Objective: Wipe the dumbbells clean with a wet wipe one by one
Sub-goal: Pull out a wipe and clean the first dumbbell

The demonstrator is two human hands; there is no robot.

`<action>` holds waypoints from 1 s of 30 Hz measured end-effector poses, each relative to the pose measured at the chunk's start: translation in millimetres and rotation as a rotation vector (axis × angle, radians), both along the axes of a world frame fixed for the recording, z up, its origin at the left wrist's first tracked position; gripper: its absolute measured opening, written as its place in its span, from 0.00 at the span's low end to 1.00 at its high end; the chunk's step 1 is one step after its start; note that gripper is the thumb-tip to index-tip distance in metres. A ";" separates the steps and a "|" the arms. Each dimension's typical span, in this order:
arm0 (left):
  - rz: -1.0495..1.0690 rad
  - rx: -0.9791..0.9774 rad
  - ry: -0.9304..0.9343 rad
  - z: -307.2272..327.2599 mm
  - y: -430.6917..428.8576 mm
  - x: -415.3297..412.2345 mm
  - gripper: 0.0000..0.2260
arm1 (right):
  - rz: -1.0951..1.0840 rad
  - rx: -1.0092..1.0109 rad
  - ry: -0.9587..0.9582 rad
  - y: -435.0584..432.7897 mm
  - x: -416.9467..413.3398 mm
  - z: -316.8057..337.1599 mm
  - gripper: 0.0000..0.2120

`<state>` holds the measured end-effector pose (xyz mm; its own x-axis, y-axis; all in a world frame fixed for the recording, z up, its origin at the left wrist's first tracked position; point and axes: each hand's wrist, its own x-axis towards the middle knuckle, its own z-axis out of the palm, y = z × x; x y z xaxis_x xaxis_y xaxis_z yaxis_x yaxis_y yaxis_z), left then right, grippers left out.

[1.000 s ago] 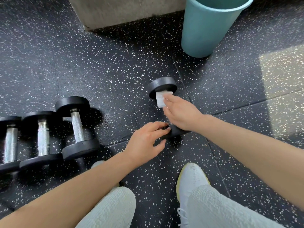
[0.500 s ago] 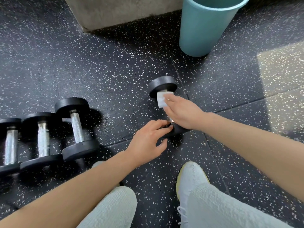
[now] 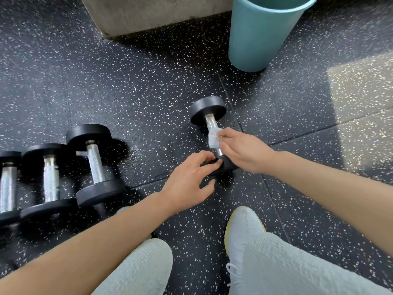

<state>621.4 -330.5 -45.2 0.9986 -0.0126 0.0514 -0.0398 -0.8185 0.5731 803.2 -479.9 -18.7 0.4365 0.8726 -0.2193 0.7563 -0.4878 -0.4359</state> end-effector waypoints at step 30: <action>-0.077 -0.001 0.021 5.0 -11.1 3.4 0.27 | -0.154 -0.019 0.110 -3.1 -2.7 16.2 0.28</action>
<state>624.8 -341.5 -40.2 0.9956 -0.0890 0.0305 -0.0903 -0.8127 0.5756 800.4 -483.0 -2.5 0.5366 0.7927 -0.2894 0.6204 -0.6030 -0.5015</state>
